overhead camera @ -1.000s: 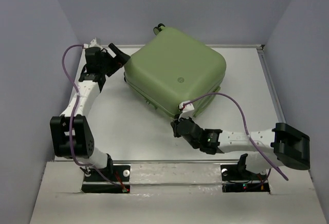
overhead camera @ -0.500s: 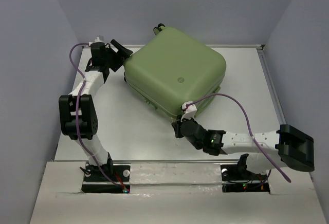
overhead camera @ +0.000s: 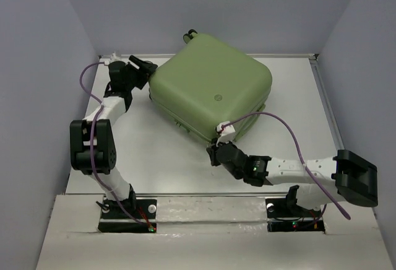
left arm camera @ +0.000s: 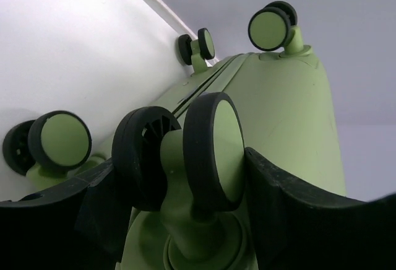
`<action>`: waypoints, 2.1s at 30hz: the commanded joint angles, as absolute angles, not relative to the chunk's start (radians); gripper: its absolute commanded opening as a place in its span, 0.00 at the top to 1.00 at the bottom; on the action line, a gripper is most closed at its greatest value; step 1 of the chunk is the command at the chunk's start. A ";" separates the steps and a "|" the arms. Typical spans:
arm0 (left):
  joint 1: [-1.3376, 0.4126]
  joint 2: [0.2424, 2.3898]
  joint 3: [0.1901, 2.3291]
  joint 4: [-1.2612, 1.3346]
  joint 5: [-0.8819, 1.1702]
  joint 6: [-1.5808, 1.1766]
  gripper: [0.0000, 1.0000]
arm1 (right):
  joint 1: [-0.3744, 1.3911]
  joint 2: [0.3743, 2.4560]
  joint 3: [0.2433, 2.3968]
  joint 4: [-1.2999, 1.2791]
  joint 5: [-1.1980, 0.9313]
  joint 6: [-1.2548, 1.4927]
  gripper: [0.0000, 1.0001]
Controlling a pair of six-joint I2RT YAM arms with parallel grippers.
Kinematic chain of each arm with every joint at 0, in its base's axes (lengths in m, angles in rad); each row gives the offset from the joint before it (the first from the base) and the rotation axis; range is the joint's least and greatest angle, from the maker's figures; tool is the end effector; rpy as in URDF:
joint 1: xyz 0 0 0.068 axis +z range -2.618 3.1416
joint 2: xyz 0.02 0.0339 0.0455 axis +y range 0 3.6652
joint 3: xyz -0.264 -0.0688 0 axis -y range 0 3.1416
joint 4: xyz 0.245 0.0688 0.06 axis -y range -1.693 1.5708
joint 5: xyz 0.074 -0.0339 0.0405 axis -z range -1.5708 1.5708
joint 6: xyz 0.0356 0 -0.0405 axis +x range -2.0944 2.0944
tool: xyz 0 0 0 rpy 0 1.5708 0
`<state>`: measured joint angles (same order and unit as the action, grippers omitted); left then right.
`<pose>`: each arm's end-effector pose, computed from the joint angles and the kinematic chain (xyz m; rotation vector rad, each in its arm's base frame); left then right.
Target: Pack the luggage
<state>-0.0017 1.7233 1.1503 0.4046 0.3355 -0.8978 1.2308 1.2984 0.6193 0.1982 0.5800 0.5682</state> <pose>0.4046 -0.0124 0.2740 -0.5503 1.7417 -0.9395 0.1082 0.2474 0.2126 -0.3056 1.9902 0.5727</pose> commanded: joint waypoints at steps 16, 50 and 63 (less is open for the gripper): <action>-0.162 0.615 0.339 0.307 0.207 -0.842 0.94 | 0.998 1.166 0.653 0.261 0.100 0.463 0.93; -0.839 0.678 0.491 0.156 0.035 -0.785 0.94 | 1.272 1.435 0.694 0.586 0.124 0.406 0.93; -0.904 0.991 0.646 0.377 0.100 -0.749 0.94 | 1.204 0.867 0.433 0.051 0.469 0.598 0.93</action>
<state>-0.9035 0.9298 0.5385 0.2234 0.0532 -0.8066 1.1988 0.9760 0.4965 0.2775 0.3019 0.4740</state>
